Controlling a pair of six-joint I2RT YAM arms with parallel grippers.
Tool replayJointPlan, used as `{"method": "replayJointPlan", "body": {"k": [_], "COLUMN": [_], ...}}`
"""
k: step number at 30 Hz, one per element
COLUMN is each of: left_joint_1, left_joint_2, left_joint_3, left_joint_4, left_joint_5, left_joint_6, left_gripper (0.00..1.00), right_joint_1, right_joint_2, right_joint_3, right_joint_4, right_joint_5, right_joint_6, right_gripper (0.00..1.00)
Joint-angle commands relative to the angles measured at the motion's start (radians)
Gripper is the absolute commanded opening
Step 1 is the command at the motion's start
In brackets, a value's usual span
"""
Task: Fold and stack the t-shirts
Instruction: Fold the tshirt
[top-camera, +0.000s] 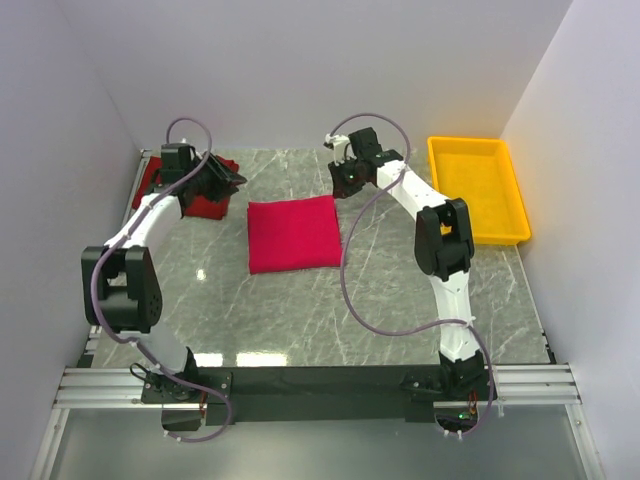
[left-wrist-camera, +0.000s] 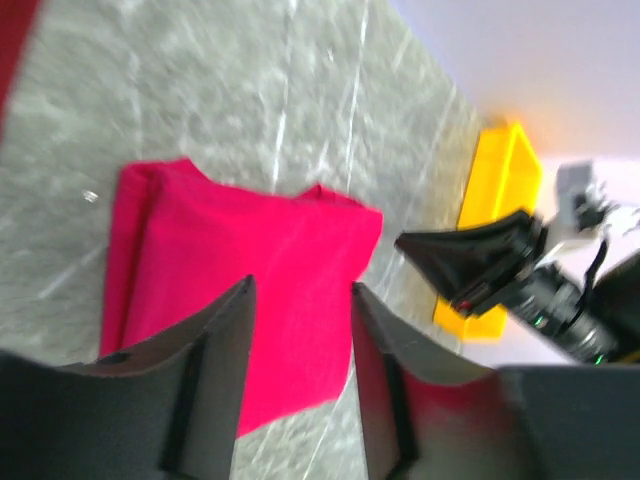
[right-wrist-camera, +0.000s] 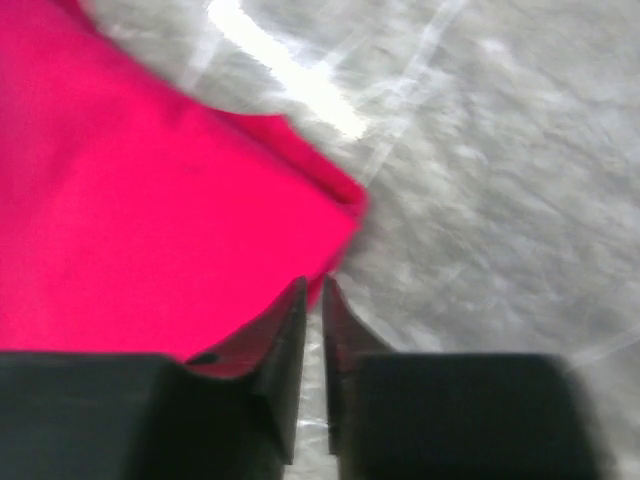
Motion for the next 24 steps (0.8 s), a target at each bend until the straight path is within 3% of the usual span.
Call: {"method": "replayJointPlan", "body": {"k": [1,5,8,16,24], "left_joint_1": [-0.006,-0.031,-0.048,-0.065,-0.063], "left_joint_2": [0.033,0.105,0.165,0.294,0.352], "left_joint_3": [-0.044,-0.024,0.005,0.086,0.109], "left_joint_4": [0.093,0.136,0.151,0.119,0.031], "left_joint_5": [0.138,0.19,0.2,0.155,0.008], "left_joint_6": [0.054,0.045,0.036,0.042,0.065], "left_gripper": [0.44,0.29,0.25,0.2,0.18], "right_joint_1": [-0.005,-0.005,-0.004,0.007,0.018], "right_joint_2": [-0.053,0.0,0.017,0.122,0.186], "right_joint_3": [0.024,0.086,0.09,0.197,0.273], "right_joint_4": [-0.01,-0.059,-0.041,-0.081,-0.116], "right_joint_5": [-0.212,-0.242,-0.221,-0.08,0.034], "right_joint_6": [-0.038,-0.028,0.003,0.035,0.04], "right_gripper": [0.04,0.0,0.0,0.0,0.0]}}
